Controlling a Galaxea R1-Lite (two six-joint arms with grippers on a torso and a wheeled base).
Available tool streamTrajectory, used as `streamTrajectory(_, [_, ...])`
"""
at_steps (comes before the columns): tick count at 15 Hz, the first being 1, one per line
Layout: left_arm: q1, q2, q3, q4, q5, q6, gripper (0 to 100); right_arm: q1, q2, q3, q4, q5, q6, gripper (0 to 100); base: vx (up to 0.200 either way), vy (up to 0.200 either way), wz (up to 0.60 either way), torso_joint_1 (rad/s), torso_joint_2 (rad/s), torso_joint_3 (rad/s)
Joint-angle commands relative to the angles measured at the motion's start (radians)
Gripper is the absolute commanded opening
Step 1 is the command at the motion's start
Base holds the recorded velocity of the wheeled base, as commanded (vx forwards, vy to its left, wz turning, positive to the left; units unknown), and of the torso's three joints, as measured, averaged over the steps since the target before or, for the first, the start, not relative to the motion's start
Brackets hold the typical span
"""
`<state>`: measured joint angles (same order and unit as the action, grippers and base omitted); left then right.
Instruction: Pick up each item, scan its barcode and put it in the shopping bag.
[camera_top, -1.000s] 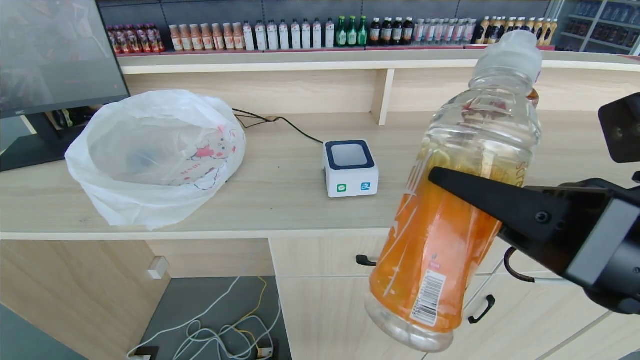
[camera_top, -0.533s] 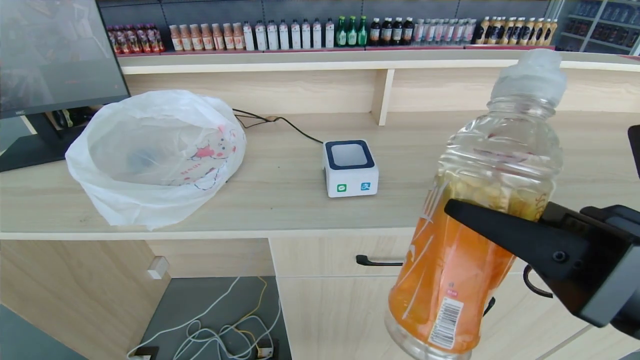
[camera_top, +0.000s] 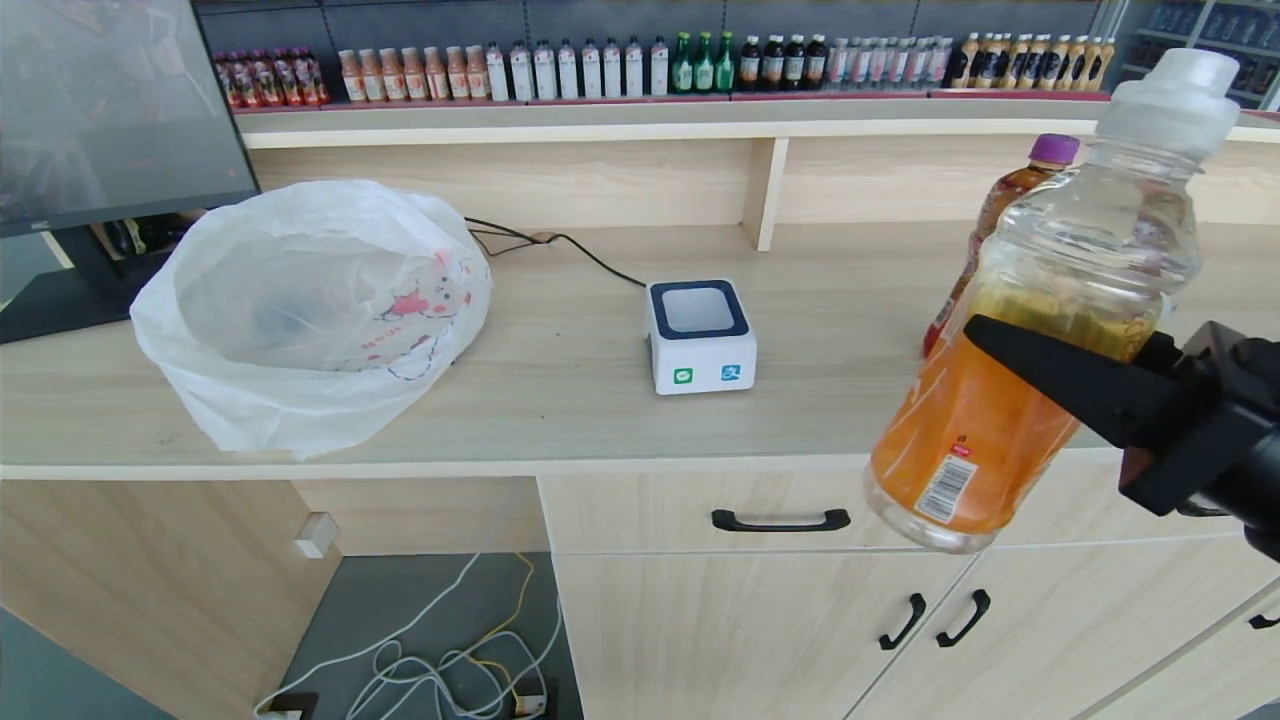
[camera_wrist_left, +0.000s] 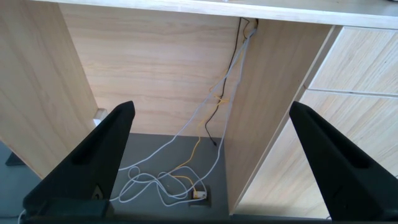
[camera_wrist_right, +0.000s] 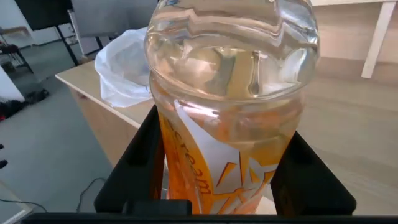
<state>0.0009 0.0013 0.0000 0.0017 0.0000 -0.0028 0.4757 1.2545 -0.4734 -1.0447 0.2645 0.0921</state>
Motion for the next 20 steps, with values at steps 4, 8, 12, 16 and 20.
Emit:
streamTrajectory(4, [0.001, 0.000, 0.000, 0.000, 0.000, 0.000, 100, -0.042, 0.052, -0.024, 0.000, -0.004, -0.088, 0, 0.000, 0.000, 0.00, 0.000, 0.00, 0.000])
streamTrajectory(8, [0.001, 0.000, 0.000, 0.000, 0.000, 0.000, 100, -0.059, 0.068, -0.039, 0.000, -0.234, -0.080, 0, 0.000, 0.000, 0.00, 0.000, 0.00, 0.000])
streamTrajectory(12, [0.001, 0.000, 0.000, 0.000, 0.000, 0.000, 100, -0.068, 0.152, -0.094, -0.092, -0.338, -0.153, 0, 0.000, 0.000, 0.00, 0.000, 0.00, 0.000])
streamTrajectory(16, [0.001, 0.000, 0.000, 0.000, 0.000, 0.000, 100, -0.071, 0.405, -0.165, -0.526, -0.404, -0.206, 0, 0.000, 0.000, 0.00, 0.000, 0.00, 0.000])
streamTrajectory(20, [0.001, 0.000, 0.000, 0.000, 0.000, 0.000, 100, -0.069, 0.399, -0.154, -0.526, -0.413, -0.223, 0, 0.000, 0.000, 0.00, 0.000, 0.00, 0.000])
